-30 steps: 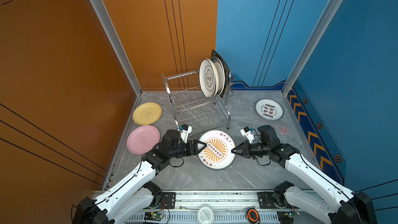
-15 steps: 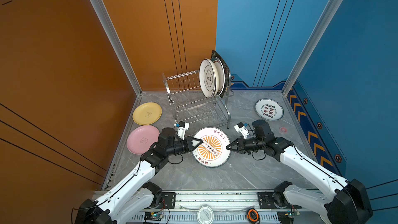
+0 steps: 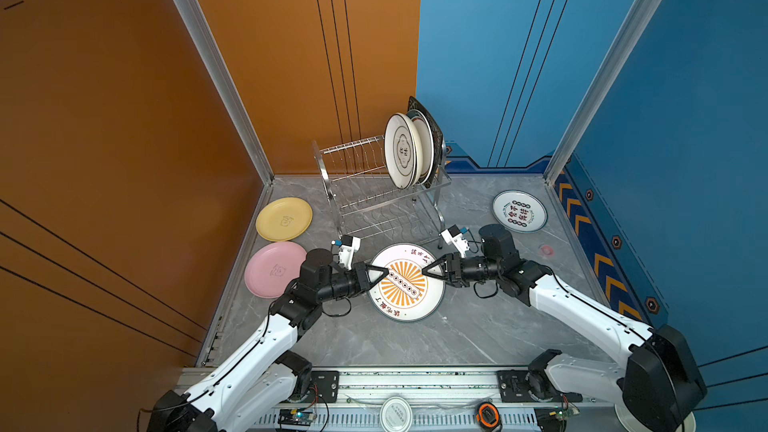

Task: Load the plates into the dish rack
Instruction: 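Grip the sunburst plate's edge with the right gripper while the left gripper braces it, then lift the sunburst plate upright and carry it to the rack with the right gripper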

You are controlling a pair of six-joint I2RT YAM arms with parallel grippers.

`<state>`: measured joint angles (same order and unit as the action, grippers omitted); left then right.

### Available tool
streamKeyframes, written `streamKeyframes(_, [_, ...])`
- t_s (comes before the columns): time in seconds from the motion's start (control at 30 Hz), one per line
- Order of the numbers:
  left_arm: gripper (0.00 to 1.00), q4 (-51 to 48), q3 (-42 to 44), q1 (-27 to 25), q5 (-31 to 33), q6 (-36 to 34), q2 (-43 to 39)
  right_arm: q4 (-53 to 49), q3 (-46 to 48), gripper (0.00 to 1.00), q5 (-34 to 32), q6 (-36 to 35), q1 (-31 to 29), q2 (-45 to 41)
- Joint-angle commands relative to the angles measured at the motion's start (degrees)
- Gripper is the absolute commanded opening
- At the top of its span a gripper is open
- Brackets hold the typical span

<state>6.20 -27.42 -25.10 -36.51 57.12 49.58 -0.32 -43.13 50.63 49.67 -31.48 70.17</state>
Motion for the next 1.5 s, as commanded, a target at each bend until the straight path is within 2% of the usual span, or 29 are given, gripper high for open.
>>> streamKeyframes(0.0, [0.0, 3.27, -0.39, 0.49, -2.03, 1.26, -1.33, 7.0, -0.9, 0.45, 1.48, 2.74, -1.08, 1.33])
streamKeyframes(0.13, [0.0, 3.22, -0.43, 0.58, -1.51, 1.54, -1.85, 8.33, -0.81, 0.35, 2.03, 3.5, -1.37, 1.81])
streamKeyframes(0.43, [0.0, 2.8, -0.35, 1.03, -0.58, 1.64, -2.47, 8.32, -1.1, 0.04, 3.08, 4.03, -1.3, 1.47])
streamKeyframes(0.47, [0.02, 2.57, -0.43, 1.11, -0.62, 1.44, -2.41, 8.24, -1.24, 0.01, 3.07, 4.01, -1.22, 1.49])
streamKeyframes(0.53, [0.15, 1.41, -0.96, 1.26, -0.47, 0.71, -2.38, 7.56, -1.88, 0.0, 2.66, 4.04, -0.96, 1.36])
streamKeyframes(0.6, [0.33, -1.42, -1.95, 1.58, -0.1, -0.83, -2.63, 4.65, -2.96, 0.0, 1.66, 3.03, -0.38, 0.84])
streamKeyframes(0.67, [0.56, -5.54, -3.44, 2.14, 0.75, -2.91, -3.37, -2.39, -5.61, 0.0, -0.67, -0.56, 0.2, 0.07])
streamKeyframes(0.77, [0.75, -11.69, -5.36, 4.07, 2.12, -5.4, -4.83, -12.51, -10.18, 0.0, -4.77, -5.05, 0.84, -1.15])
streamKeyframes(0.9, [0.93, -21.39, -7.86, 7.26, 5.02, -8.42, -7.07, -24.39, -16.3, 0.0, -12.57, -9.2, 1.6, -2.73])
streamKeyframes(1.0, [1.0, -27.13, -9.37, 9.12, 7.14, -10.65, -8.33, -32.01, -21.52, 0.0, -18.57, -11.71, 1.35, -3.62])
streamKeyframes(1.2, [0.98, -33.02, -10.33, 10.92, 9.92, -13.37, -9.85, -47.1, -34.69, 0.0, -33.22, -15.6, -1.37, -3.33])
streamKeyframes(1.47, [0.98, -34.83, -11.04, 11.16, 11.09, -15.44, -8.67, -58.55, -53.5, 0.0, -46.68, -16.99, -9.63, 1.96])
